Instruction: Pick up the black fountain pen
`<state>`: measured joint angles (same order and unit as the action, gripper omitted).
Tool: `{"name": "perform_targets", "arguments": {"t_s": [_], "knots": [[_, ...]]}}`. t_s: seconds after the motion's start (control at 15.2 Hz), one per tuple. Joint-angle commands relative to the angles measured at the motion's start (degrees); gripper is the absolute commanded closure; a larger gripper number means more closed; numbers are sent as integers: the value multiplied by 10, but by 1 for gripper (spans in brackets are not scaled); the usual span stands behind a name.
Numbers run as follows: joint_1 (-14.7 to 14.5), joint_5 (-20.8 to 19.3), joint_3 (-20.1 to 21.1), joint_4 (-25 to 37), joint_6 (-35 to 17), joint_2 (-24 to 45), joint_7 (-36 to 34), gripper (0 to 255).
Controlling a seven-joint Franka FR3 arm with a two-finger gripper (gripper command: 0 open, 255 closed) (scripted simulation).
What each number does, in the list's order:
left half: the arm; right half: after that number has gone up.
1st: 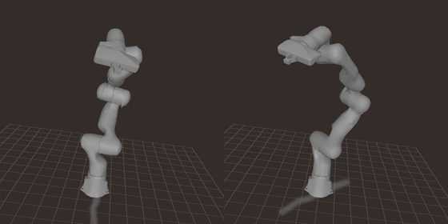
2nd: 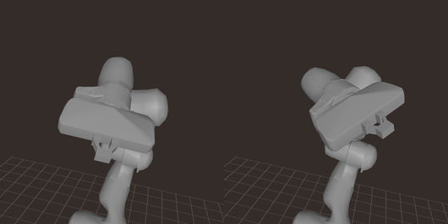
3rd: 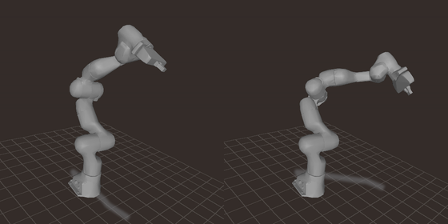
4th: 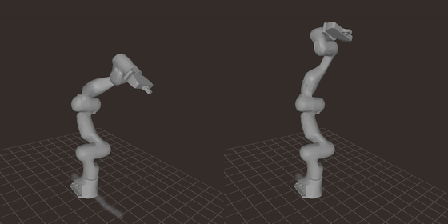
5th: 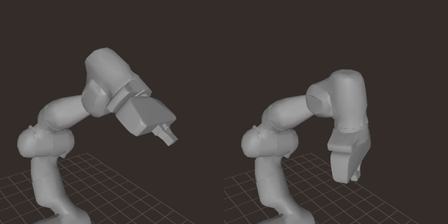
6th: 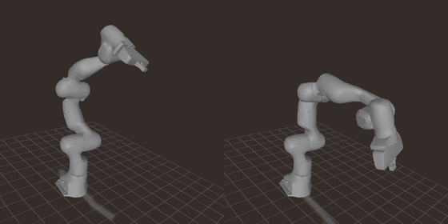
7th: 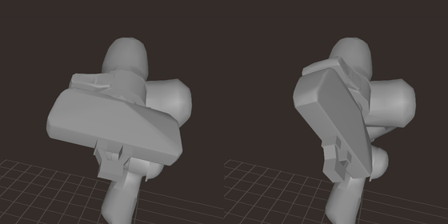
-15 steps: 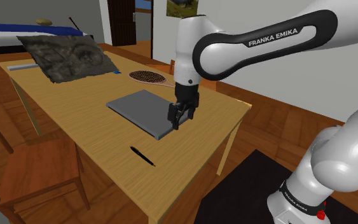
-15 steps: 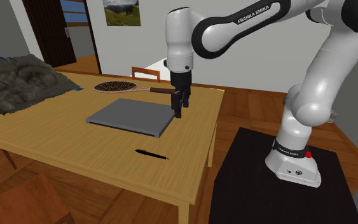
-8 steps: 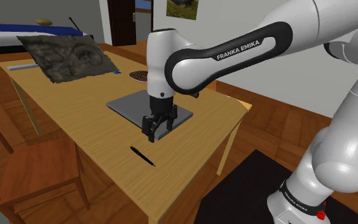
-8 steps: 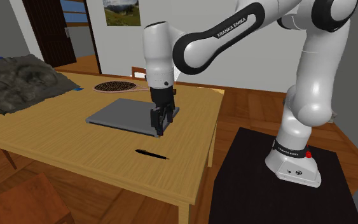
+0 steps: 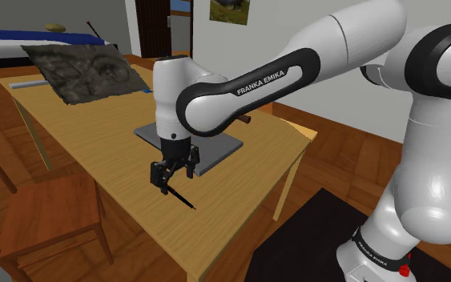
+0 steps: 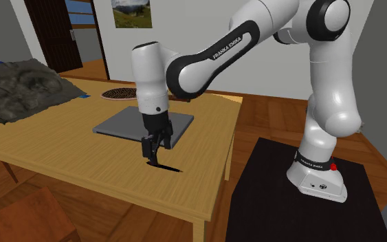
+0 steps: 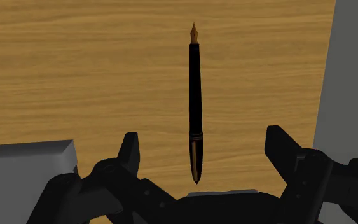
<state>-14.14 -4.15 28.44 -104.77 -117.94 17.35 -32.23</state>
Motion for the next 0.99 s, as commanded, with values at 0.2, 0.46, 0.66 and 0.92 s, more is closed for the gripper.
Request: {"name": "perform_targets", "arguments": {"t_s": [0.2, 0.46, 0.66, 0.92], "knots": [[-6, -12, -4, -12, -32, 23, -7, 0], [-6, -15, -5, -17, -42, 28, -8, 255], [-7, -15, -5, -17, -43, 28, -8, 255], [-7, -15, -5, -18, -44, 28, -9, 255]]}}
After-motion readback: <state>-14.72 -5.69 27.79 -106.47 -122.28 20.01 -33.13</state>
